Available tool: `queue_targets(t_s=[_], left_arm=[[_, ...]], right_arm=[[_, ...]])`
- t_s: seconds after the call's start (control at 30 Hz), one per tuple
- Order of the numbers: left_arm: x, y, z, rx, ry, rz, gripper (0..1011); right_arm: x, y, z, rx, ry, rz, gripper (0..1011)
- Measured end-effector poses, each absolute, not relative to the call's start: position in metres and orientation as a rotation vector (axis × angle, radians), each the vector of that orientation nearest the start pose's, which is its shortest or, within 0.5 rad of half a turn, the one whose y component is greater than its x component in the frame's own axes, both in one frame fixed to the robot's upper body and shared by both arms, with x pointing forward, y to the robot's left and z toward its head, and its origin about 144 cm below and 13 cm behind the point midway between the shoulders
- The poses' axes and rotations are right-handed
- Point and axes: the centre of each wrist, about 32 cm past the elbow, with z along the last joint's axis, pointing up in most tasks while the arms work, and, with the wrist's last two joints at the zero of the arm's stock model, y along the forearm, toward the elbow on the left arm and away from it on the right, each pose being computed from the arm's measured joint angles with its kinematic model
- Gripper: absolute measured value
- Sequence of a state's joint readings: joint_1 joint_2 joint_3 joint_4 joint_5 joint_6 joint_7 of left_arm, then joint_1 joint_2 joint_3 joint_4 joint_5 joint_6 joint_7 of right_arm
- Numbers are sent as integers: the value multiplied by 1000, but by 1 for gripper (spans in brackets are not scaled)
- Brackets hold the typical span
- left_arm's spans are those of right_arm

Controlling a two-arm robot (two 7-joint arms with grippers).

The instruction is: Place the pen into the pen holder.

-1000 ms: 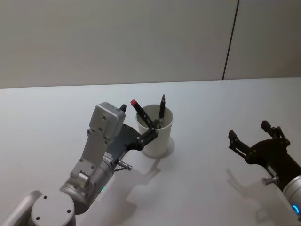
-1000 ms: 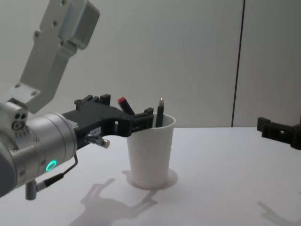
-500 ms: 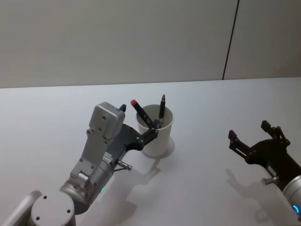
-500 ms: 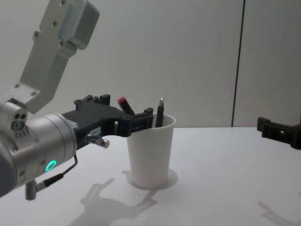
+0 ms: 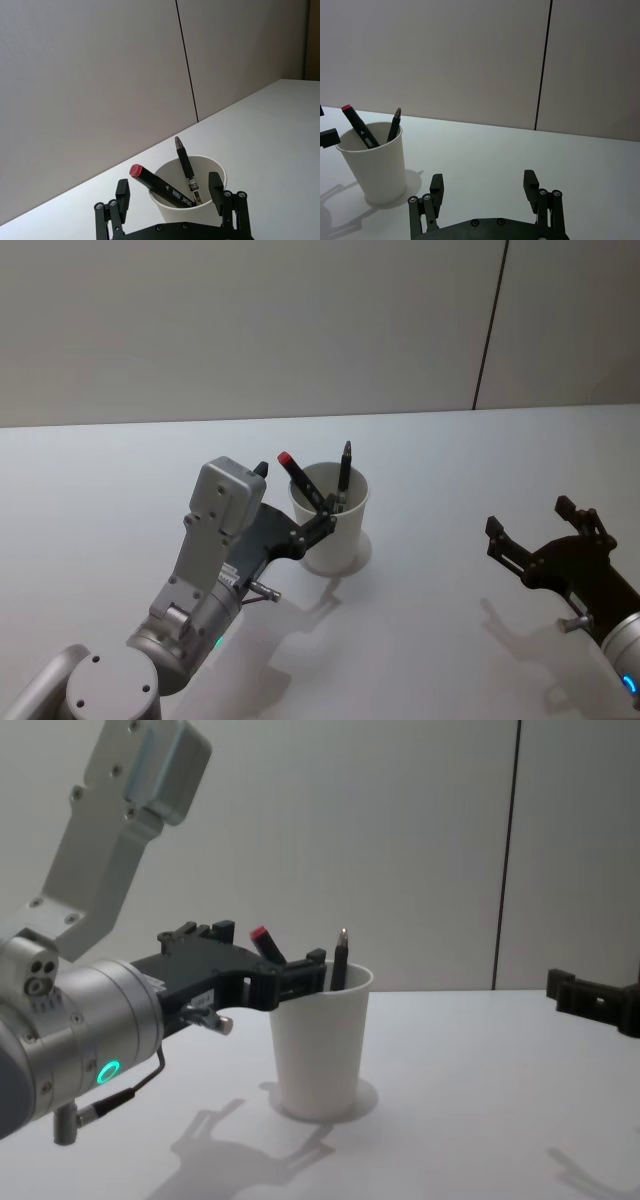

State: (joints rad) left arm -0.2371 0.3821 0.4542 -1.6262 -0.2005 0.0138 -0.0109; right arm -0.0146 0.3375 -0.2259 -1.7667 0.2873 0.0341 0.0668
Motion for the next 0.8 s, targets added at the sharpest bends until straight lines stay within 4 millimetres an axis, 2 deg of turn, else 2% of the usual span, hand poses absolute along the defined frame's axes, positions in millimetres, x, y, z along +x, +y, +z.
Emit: queue_targets(t_s=[0.8], left_arm=[[492, 198, 1204, 61, -268, 1124, 1004]], right_arm=[[443, -237, 1189, 26, -75, -1229, 1002]])
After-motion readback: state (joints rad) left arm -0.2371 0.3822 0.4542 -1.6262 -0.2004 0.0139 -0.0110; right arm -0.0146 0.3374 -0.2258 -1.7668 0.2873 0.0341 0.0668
